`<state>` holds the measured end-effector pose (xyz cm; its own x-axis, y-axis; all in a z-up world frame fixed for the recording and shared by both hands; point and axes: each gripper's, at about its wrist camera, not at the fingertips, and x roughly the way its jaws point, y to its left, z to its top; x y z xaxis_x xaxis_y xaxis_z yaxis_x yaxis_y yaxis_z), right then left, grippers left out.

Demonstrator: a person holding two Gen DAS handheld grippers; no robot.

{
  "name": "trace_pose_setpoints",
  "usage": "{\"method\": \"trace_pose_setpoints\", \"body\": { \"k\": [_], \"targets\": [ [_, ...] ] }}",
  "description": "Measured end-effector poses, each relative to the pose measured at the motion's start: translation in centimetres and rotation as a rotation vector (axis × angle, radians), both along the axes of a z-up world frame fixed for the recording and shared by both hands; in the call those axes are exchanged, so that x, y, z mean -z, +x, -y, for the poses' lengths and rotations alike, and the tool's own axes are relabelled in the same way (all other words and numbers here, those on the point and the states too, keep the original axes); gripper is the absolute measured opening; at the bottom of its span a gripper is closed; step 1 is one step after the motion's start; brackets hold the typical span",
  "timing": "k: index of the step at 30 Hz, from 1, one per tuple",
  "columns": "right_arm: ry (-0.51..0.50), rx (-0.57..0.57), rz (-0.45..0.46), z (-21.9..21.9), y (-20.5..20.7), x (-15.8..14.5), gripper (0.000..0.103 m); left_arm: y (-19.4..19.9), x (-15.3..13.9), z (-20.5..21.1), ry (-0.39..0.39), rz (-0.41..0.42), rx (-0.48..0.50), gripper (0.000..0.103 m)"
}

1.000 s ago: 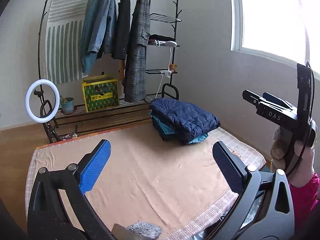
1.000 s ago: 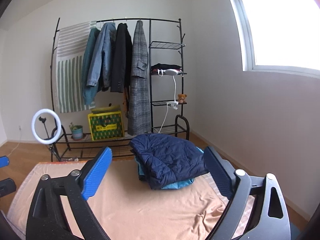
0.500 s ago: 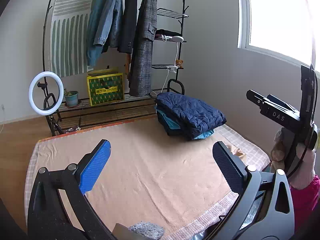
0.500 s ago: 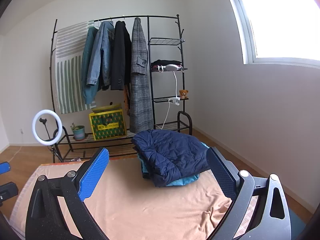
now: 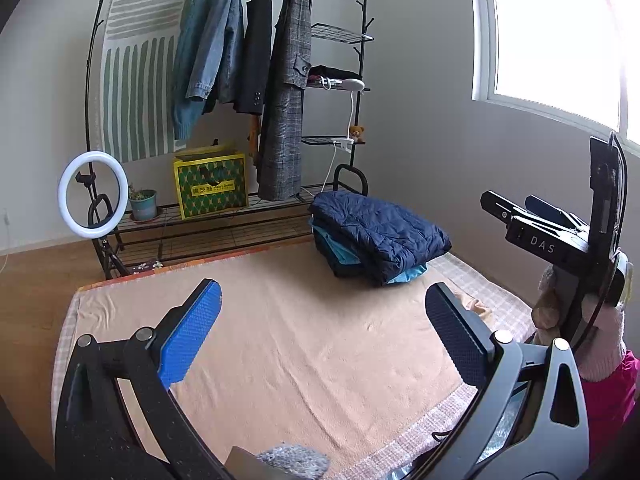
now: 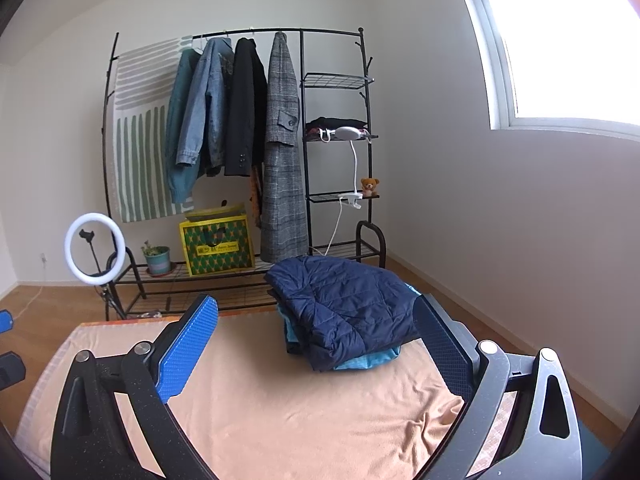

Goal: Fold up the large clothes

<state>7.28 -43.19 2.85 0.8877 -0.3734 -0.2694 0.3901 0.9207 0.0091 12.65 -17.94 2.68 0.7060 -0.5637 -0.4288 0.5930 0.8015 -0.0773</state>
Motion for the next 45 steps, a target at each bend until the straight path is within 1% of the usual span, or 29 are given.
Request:
{"method": "trace_pose_setpoints", "body": {
  "k": [7,41,45],
  "targets": [
    [-0.005,-0.005,-0.011,0.2,0.3,0.2,0.098,-0.3,-0.2,0.3,0.019,0.011,-0.004,0.103],
    [-0.026,-0.027,-0.032,0.5,0.8,1.0,0.098,-0.4,-0.3,0.4,0.018,0.014,0.003,0.103],
    [-0.026,-0.025,-0.034,0.5,0.8,1.0,0.098,-0.4,-0.1,0.2,0.005,-0.001,0.025,0.103]
  ]
}}
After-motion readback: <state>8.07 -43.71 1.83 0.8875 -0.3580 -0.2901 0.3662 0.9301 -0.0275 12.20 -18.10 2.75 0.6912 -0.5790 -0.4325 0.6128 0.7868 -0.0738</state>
